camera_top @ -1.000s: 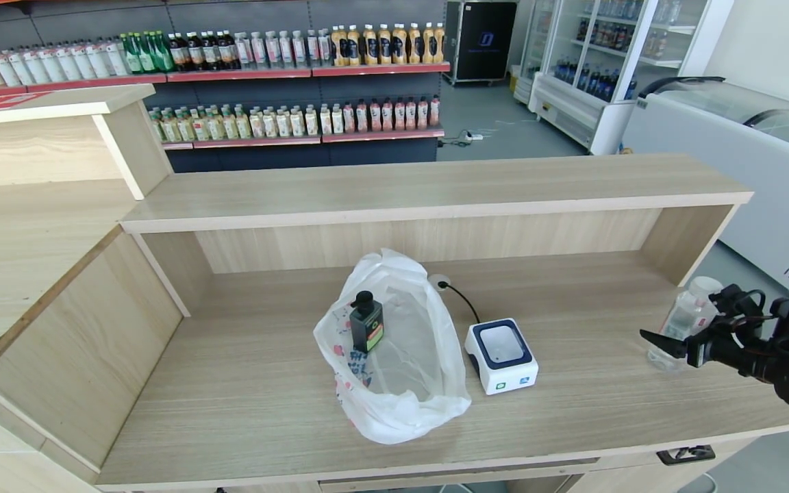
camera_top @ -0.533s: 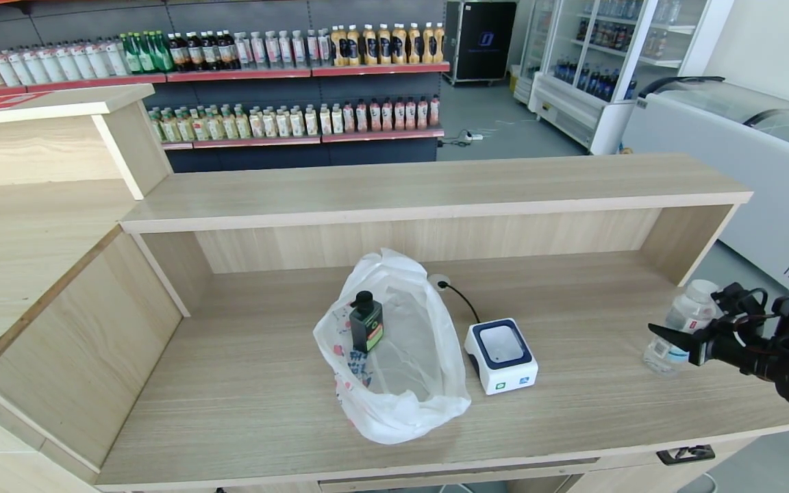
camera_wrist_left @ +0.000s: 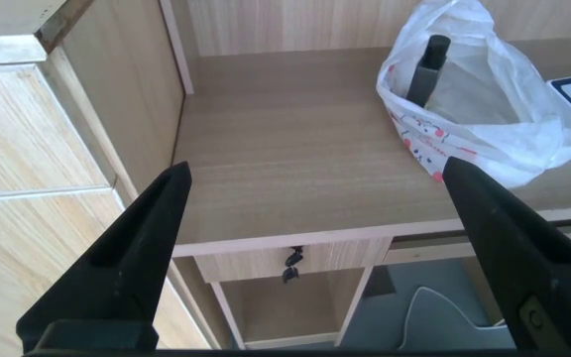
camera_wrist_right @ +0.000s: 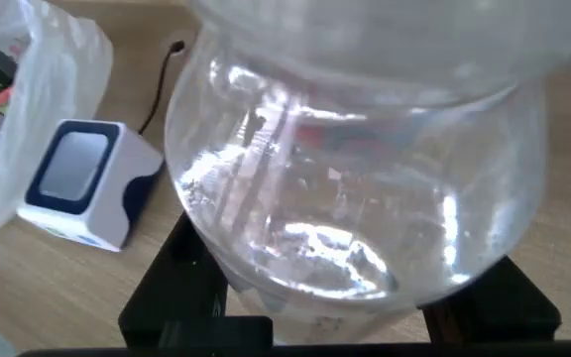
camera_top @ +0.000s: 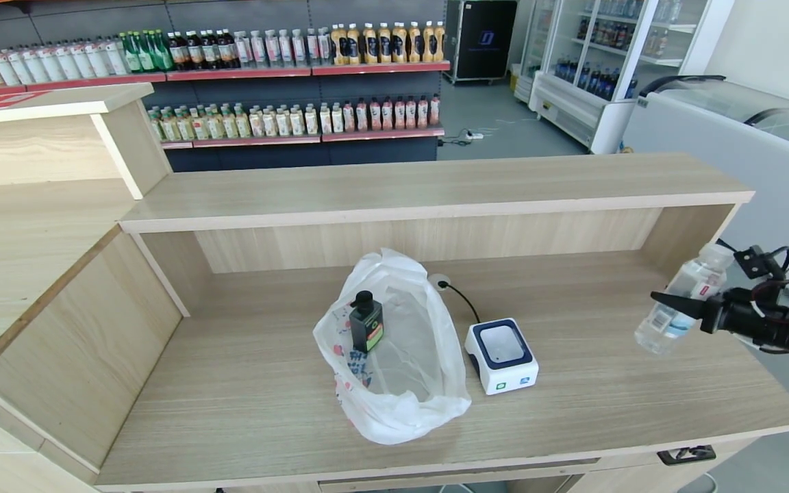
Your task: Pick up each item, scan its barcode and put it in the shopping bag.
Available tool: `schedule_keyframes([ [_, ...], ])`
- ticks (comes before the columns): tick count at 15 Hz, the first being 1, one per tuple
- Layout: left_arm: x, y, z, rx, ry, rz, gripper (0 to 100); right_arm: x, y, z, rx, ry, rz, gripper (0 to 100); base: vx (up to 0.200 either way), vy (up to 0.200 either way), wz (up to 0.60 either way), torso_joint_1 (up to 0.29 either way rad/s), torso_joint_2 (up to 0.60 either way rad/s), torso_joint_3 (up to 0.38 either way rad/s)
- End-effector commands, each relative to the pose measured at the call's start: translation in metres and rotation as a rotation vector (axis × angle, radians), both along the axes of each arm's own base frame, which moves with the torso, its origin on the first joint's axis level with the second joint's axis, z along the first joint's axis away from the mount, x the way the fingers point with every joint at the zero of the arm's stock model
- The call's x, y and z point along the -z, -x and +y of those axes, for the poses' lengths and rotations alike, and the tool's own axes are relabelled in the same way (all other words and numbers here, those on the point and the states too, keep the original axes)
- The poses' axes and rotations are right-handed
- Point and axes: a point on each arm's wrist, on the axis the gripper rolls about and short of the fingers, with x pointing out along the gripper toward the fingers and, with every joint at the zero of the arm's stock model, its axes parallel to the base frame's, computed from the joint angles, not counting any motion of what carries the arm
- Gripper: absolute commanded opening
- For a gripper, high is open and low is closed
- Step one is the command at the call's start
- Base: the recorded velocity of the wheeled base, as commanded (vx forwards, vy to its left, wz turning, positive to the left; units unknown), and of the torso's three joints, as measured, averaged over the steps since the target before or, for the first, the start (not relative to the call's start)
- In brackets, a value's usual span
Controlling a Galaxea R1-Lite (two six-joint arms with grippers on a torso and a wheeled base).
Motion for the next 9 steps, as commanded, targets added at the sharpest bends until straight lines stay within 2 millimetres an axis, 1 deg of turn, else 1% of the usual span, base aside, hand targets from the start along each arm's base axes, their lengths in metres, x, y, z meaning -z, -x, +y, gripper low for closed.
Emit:
schedule_keyframes([
  [1, 0.0, 0.0, 0.0, -0.001, 0.0, 0.0, 100, -0.105, 0.034, 0.047, -0.25, -0.075, -0.073, 0, 0.0, 0.0, 0.0, 0.0, 0.0, 0.0],
  [2, 0.0, 0.0, 0.0, 0.0, 0.0, 0.0, 100, -0.118, 0.041, 0.057, -0.306, -0.083, -0.081, 0, 0.0, 0.0, 0.0, 0.0, 0.0, 0.0],
  [3, 0.0, 0.0, 0.0, -0.001, 0.0, 0.002, 100, -0.148, 0.062, 0.086, -0.43, -0.107, -0.088, 0, 0.0, 0.0, 0.0, 0.0, 0.0, 0.0],
  [4, 0.0, 0.0, 0.0, 0.0, 0.0, 0.0, 100, -0.158, 0.072, 0.104, -0.489, -0.106, -0.101, 0, 0.0, 0.0, 0.0, 0.0, 0.0, 0.0],
  [5, 0.0, 0.0, 0.0, 0.0, 0.0, 0.0, 100, -0.163, 0.077, 0.115, -0.522, -0.102, -0.111, 0, 0.0, 0.0, 0.0, 0.0, 0.0, 0.0],
  [6, 0.0, 0.0, 0.0, 0.0, 0.0, 0.0, 100, -0.171, 0.091, 0.135, -0.582, -0.101, -0.121, 0, 0.0, 0.0, 0.0, 0.0, 0.0, 0.0],
  [7, 0.0, 0.0, 0.0, -0.001, 0.0, 0.002, 100, -0.172, 0.098, 0.144, -0.611, -0.106, -0.117, 0, 0.0, 0.0, 0.0, 0.0, 0.0, 0.0],
  [8, 0.0, 0.0, 0.0, 0.0, 0.0, 0.002, 100, -0.177, 0.114, 0.163, -0.674, -0.133, -0.091, 0, 0.0, 0.0, 0.0, 0.0, 0.0, 0.0],
  [9, 0.0, 0.0, 0.0, 0.0, 0.0, 0.002, 100, -0.182, 0.124, 0.174, -0.712, -0.158, -0.065, 0, 0.0, 0.0, 0.0, 0.0, 0.0, 0.0],
])
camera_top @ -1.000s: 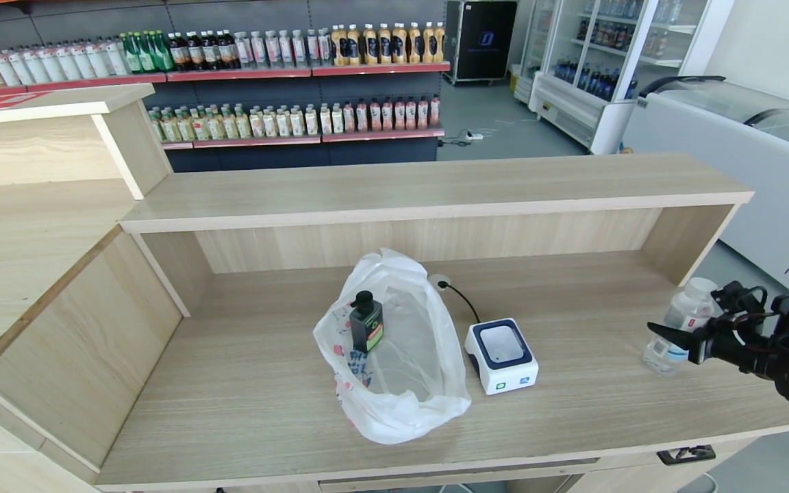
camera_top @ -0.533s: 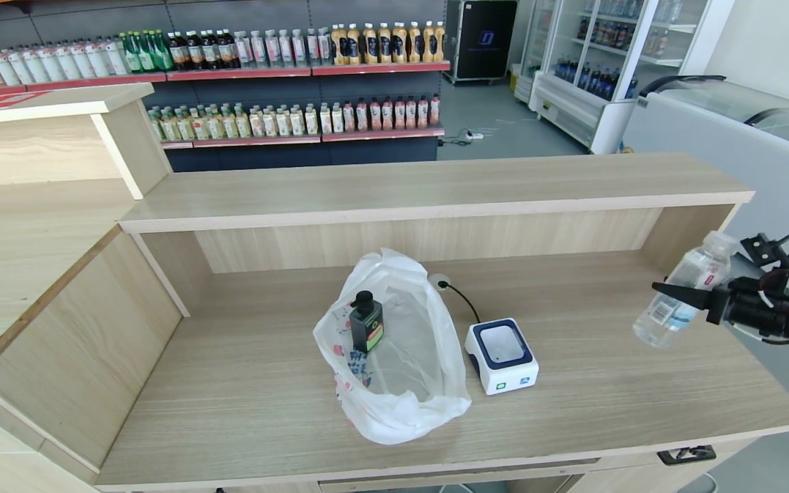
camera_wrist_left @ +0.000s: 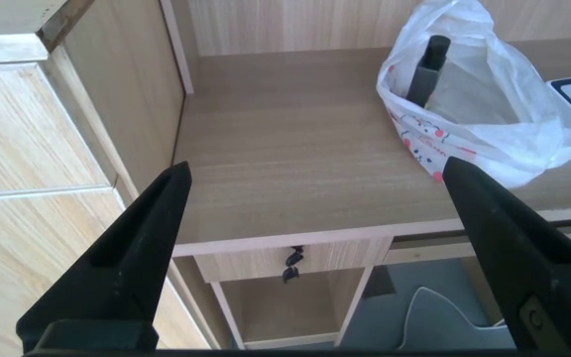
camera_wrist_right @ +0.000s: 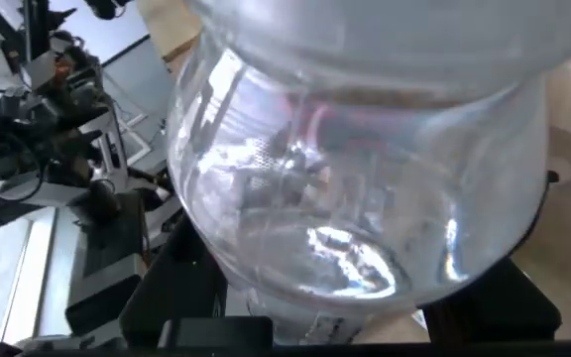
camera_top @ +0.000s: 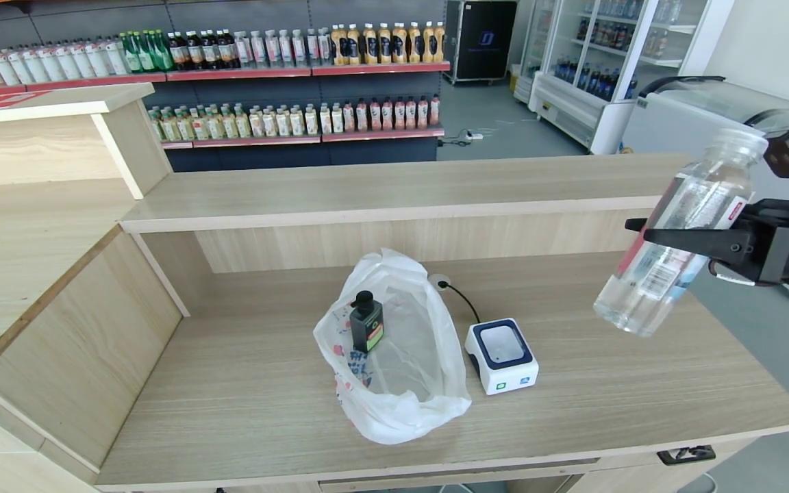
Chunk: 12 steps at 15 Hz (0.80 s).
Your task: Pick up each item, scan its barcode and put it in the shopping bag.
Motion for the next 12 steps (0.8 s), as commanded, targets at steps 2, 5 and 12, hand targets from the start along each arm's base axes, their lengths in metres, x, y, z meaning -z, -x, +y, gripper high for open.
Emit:
schedule_keyframes([
  [2, 0.0, 0.0, 0.0, 0.001, 0.0, 0.0, 100, -0.032, 0.054, 0.043, -0.167, -0.035, 0.021, 0, 0.0, 0.0, 0.0, 0.0, 0.0, 0.0],
  [5, 0.0, 0.0, 0.0, 0.001, 0.0, 0.0, 100, -0.029, 0.084, 0.065, -0.283, -0.058, 0.132, 0, 0.0, 0.0, 0.0, 0.0, 0.0, 0.0],
  [12, 0.0, 0.0, 0.0, 0.001, 0.0, 0.0, 100, -0.021, 0.09, 0.089, -0.408, -0.05, 0.105, 0, 0.0, 0.0, 0.0, 0.0, 0.0, 0.0],
])
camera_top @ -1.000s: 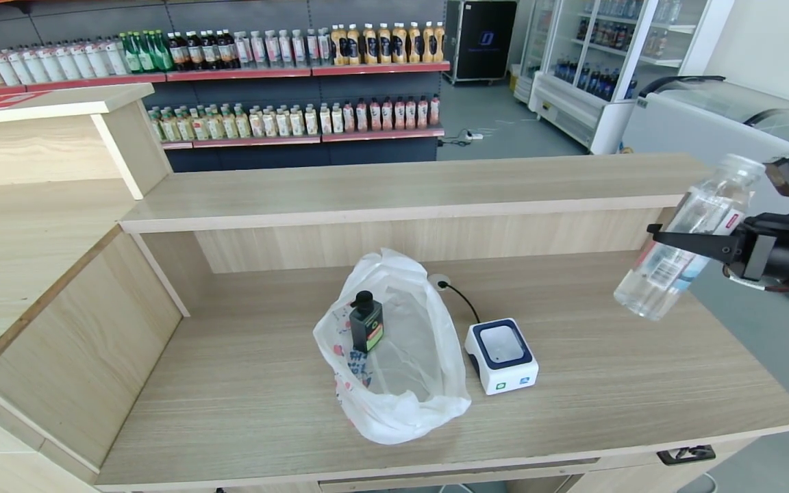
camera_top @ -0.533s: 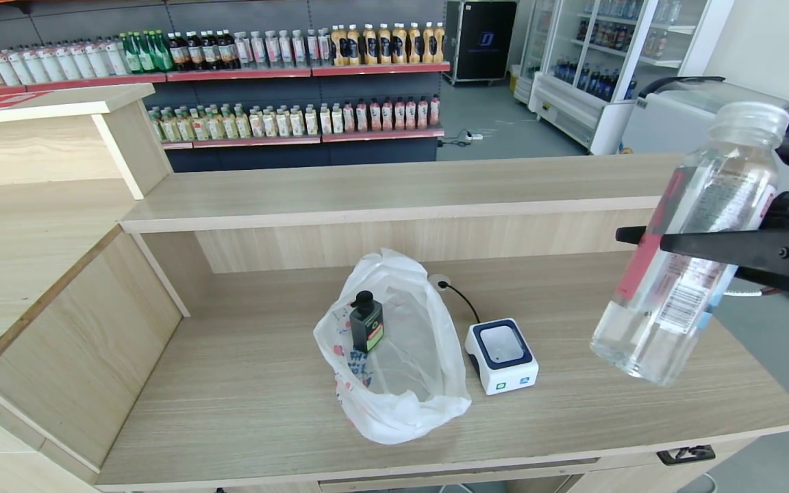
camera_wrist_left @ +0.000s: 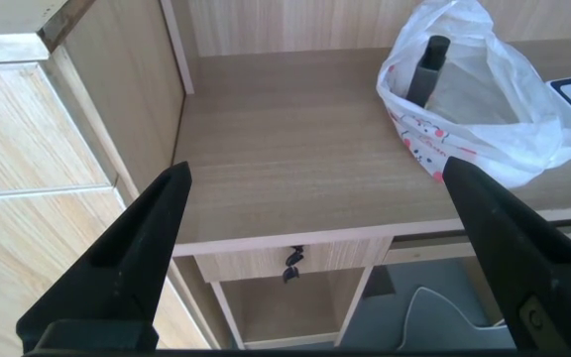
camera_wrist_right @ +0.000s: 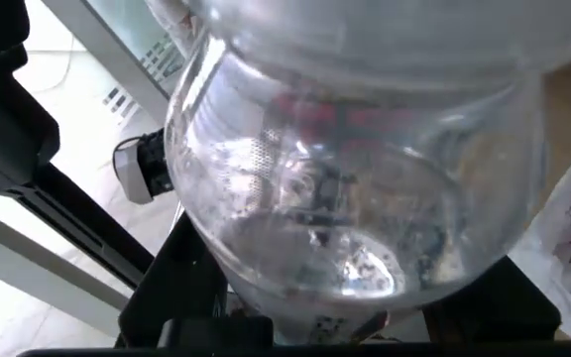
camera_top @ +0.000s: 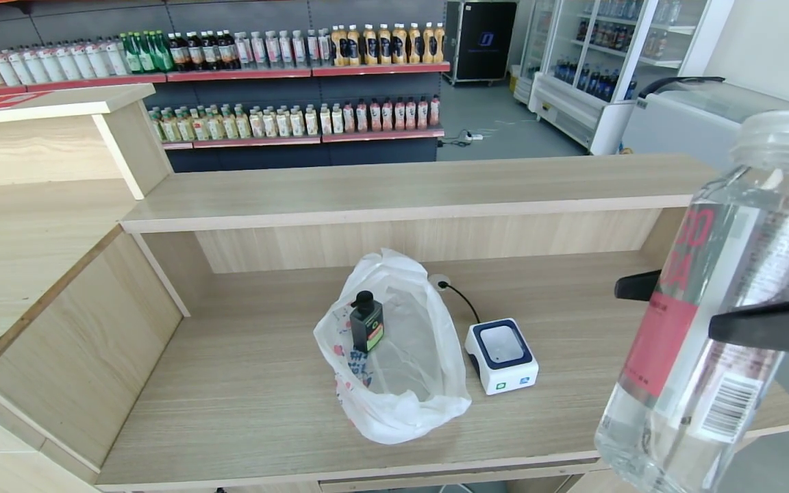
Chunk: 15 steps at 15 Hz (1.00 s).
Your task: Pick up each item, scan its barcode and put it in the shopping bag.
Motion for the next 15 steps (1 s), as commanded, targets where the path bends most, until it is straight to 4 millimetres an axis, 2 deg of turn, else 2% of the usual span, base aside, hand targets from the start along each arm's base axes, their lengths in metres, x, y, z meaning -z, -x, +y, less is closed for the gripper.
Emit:
schedule_keyframes([
  [1, 0.0, 0.0, 0.0, -0.001, 0.0, 0.0, 100, 0.001, 0.0, 0.004, -0.019, 0.001, 0.005, 0, 0.0, 0.0, 0.0, 0.0, 0.0, 0.0],
  [3, 0.0, 0.0, 0.0, 0.001, 0.0, 0.002, 100, -0.002, 0.007, 0.006, -0.038, -0.003, -0.008, 0, 0.0, 0.0, 0.0, 0.0, 0.0, 0.0],
  [7, 0.0, 0.0, 0.0, 0.001, 0.0, 0.0, 100, 0.007, 0.008, 0.006, -0.023, 0.005, 0.019, 0, 0.0, 0.0, 0.0, 0.0, 0.0, 0.0],
  [9, 0.0, 0.0, 0.0, 0.001, 0.0, 0.0, 100, 0.012, 0.003, 0.007, 0.044, 0.008, 0.02, 0, 0.0, 0.0, 0.0, 0.0, 0.0, 0.0],
  [12, 0.0, 0.0, 0.0, 0.001, 0.0, 0.0, 100, 0.012, -0.004, 0.011, 0.042, 0.008, 0.012, 0, 0.0, 0.0, 0.0, 0.0, 0.0, 0.0],
  [15, 0.0, 0.0, 0.0, 0.001, 0.0, 0.0, 100, 0.009, -0.002, 0.011, 0.044, 0.006, 0.011, 0, 0.0, 0.0, 0.0, 0.0, 0.0, 0.0],
])
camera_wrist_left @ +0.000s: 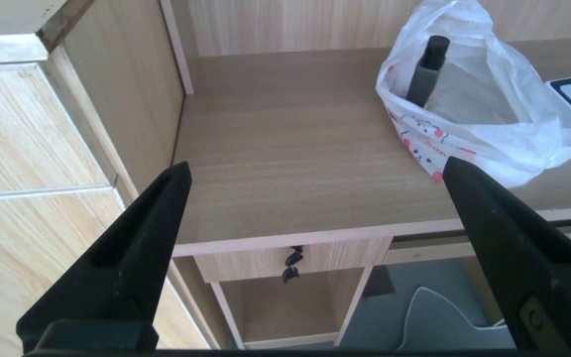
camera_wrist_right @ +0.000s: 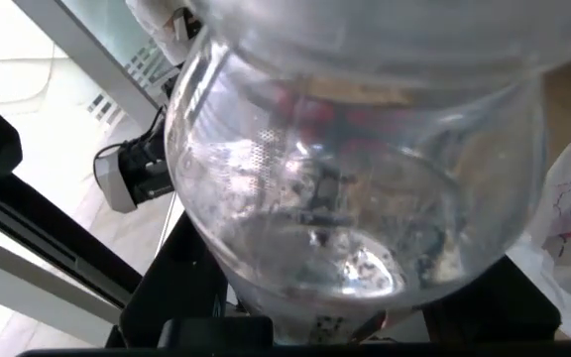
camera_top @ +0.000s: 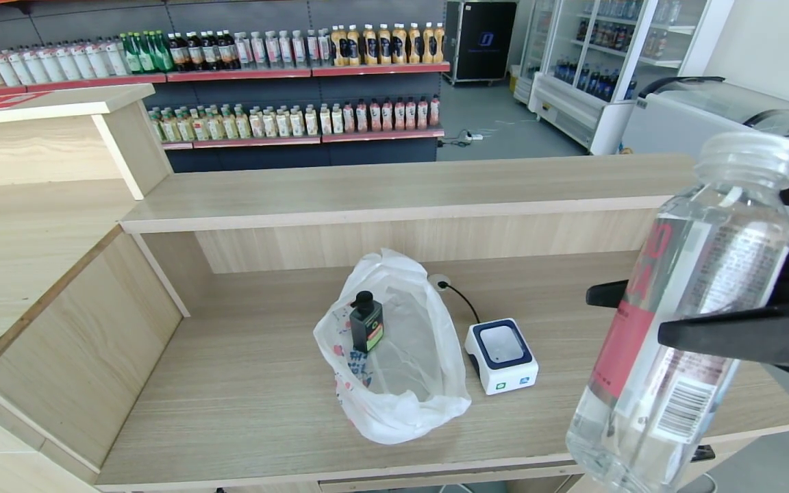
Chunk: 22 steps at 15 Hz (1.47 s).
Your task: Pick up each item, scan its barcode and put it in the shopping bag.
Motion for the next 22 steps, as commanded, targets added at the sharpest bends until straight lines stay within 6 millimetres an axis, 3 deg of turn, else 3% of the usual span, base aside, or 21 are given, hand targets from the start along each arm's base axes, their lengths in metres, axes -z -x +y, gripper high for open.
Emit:
schedule_keyframes([
  [1, 0.0, 0.0, 0.0, 0.001, 0.0, 0.0, 100, 0.0, 0.001, 0.0, -0.001, 0.0, 0.003, 0, 0.0, 0.0, 0.0, 0.0, 0.0, 0.0],
  [11, 0.0, 0.0, 0.0, 0.001, 0.0, 0.0, 100, -0.005, 0.007, -0.005, 0.013, -0.007, 0.004, 0, 0.0, 0.0, 0.0, 0.0, 0.0, 0.0],
  [14, 0.0, 0.0, 0.0, 0.001, 0.0, 0.002, 100, -0.005, 0.002, -0.021, 0.103, -0.008, -0.007, 0, 0.0, 0.0, 0.0, 0.0, 0.0, 0.0],
  [18, 0.0, 0.0, 0.0, 0.001, 0.0, 0.002, 100, 0.008, -0.017, -0.083, 0.469, 0.029, -0.061, 0, 0.0, 0.0, 0.0, 0.0, 0.0, 0.0],
  [21, 0.0, 0.0, 0.0, 0.001, 0.0, 0.0, 100, 0.034, -0.023, -0.12, 1.004, 0.211, 0.032, 0, 0.0, 0.0, 0.0, 0.0, 0.0, 0.0],
  [22, 0.0, 0.0, 0.0, 0.001, 0.0, 0.002, 100, 0.037, -0.023, -0.124, 1.094, 0.27, 0.014, 0, 0.0, 0.0, 0.0, 0.0, 0.0, 0.0],
])
